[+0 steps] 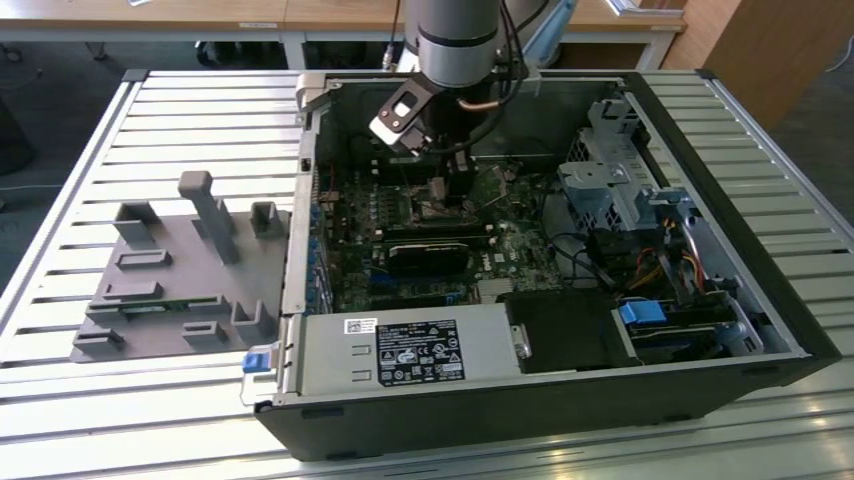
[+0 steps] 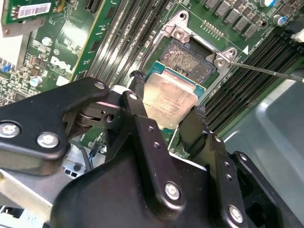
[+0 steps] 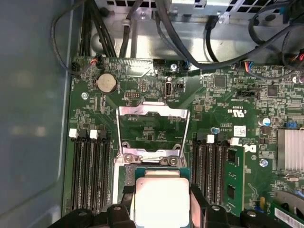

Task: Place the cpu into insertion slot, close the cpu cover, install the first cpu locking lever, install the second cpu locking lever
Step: 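Place the cpu into insertion slot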

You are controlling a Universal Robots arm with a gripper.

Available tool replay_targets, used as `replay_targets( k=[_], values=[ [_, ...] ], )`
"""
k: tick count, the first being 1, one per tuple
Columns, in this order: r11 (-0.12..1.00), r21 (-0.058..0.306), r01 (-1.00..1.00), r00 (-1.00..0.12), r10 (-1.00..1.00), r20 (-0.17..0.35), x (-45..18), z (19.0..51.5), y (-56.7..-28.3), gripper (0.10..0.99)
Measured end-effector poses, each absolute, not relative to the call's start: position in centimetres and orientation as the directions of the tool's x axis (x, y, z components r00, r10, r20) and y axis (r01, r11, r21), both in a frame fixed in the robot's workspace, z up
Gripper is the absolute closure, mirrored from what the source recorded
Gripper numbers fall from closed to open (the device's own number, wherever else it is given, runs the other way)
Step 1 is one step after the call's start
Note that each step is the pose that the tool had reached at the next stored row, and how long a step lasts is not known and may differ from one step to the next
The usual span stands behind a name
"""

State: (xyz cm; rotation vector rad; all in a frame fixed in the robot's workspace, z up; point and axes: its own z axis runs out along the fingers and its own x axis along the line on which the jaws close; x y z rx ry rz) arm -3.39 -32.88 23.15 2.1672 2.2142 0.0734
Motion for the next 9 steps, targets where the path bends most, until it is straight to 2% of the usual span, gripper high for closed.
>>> replay_targets(
  k=[9],
  values=[
    [0.01,0.064,0.998,-0.01,1.0,0.003,-3.66,22.54,-32.52,0.545]
  ],
)
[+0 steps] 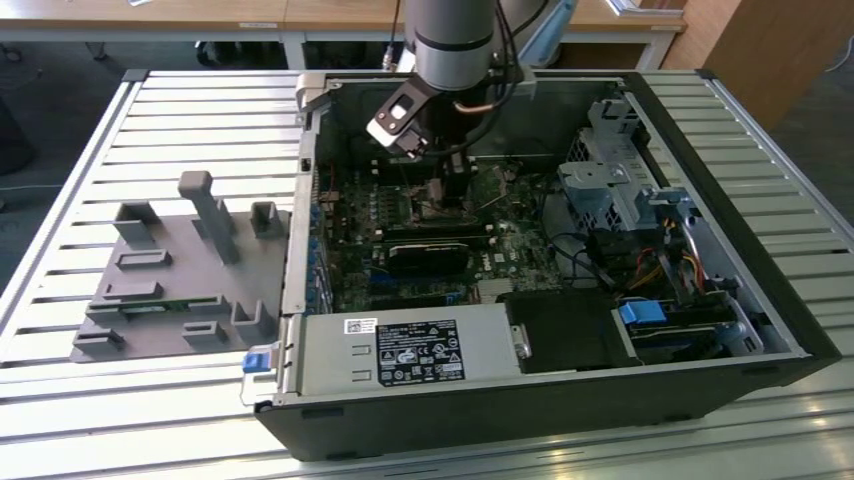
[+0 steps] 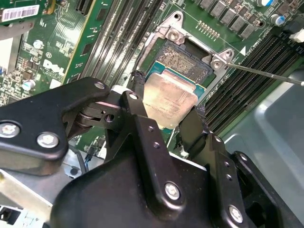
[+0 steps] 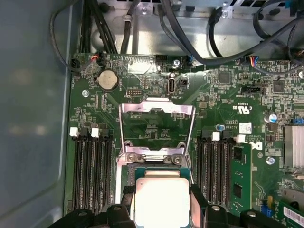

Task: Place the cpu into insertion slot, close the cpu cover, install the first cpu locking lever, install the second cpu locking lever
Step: 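Place the cpu into insertion slot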

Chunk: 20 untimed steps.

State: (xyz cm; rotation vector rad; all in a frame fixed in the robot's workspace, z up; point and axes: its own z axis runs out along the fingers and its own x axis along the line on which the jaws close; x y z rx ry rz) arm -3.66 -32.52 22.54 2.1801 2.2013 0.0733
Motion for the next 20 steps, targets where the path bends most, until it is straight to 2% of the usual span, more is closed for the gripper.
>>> replay_targets(
  k=[20],
  values=[
    [0.009,0.064,0.998,-0.01,1.0,0.003,-4.1,20.8,-32.0,0.545]
  ],
)
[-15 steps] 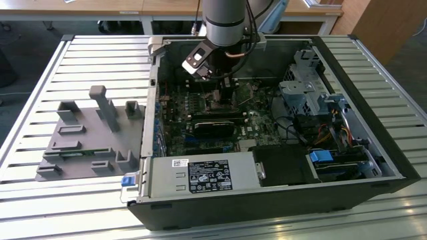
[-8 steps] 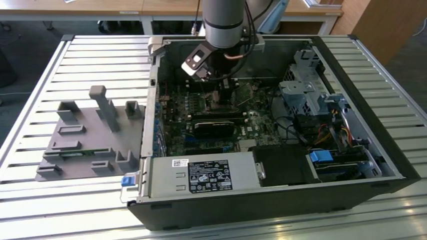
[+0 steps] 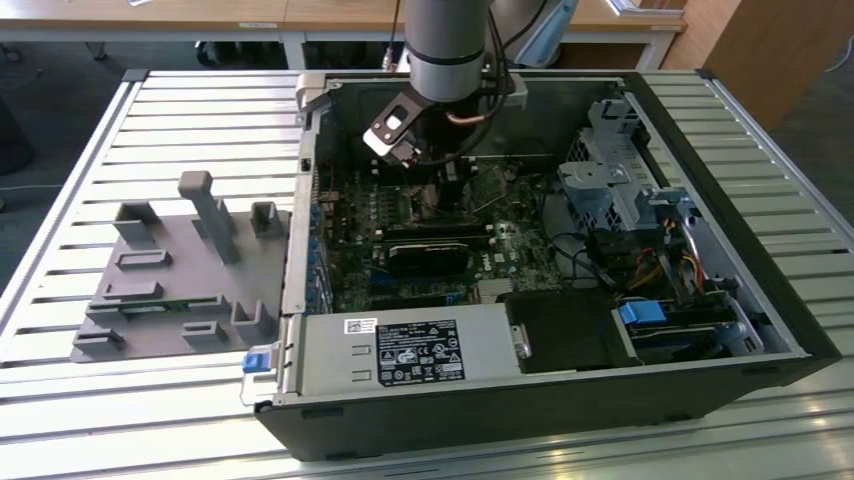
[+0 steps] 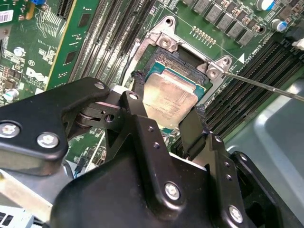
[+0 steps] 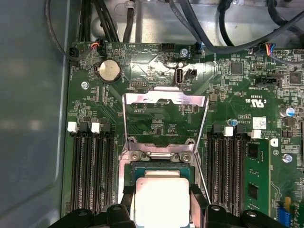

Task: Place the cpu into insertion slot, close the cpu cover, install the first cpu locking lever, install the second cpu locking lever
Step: 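Place the cpu into insertion slot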

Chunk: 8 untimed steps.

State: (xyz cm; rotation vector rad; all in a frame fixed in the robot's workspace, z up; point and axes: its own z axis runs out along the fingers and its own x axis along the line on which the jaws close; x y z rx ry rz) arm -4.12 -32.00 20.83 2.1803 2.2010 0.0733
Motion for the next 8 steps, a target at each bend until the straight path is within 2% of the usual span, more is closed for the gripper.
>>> replay_targets(
  k=[8],
  values=[
    [0.009,0.064,0.998,-0.01,1.0,0.003,-4.2,20.34,-31.99,0.545]
  ],
)
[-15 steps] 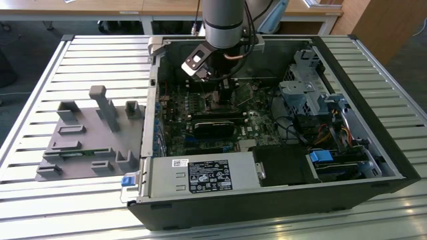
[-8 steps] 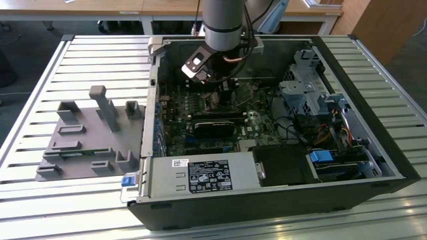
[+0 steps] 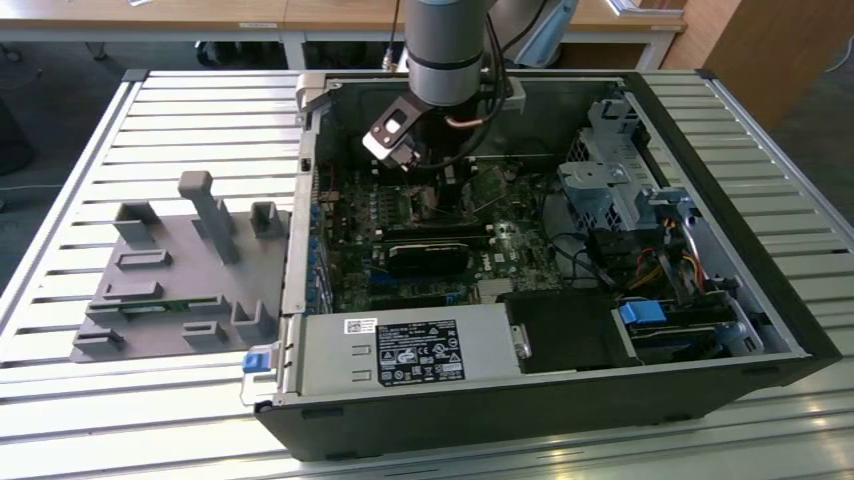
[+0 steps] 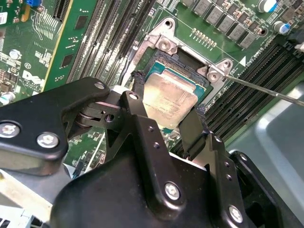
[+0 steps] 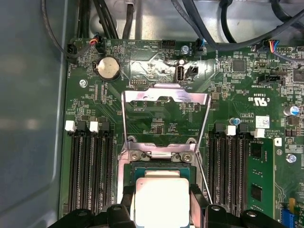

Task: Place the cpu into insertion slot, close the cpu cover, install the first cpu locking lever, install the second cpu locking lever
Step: 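Place the cpu into insertion slot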

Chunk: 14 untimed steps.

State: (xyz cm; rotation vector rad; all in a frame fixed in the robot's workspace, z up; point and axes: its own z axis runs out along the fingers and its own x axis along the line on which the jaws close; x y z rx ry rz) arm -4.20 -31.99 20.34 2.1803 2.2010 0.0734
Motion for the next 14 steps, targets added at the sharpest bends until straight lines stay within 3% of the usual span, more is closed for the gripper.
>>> replay_targets(
  k=[14],
  values=[
    [0.009,0.063,0.998,-0.009,1.0,0.003,-4.25,19.46,-31.94,0.545]
  ],
)
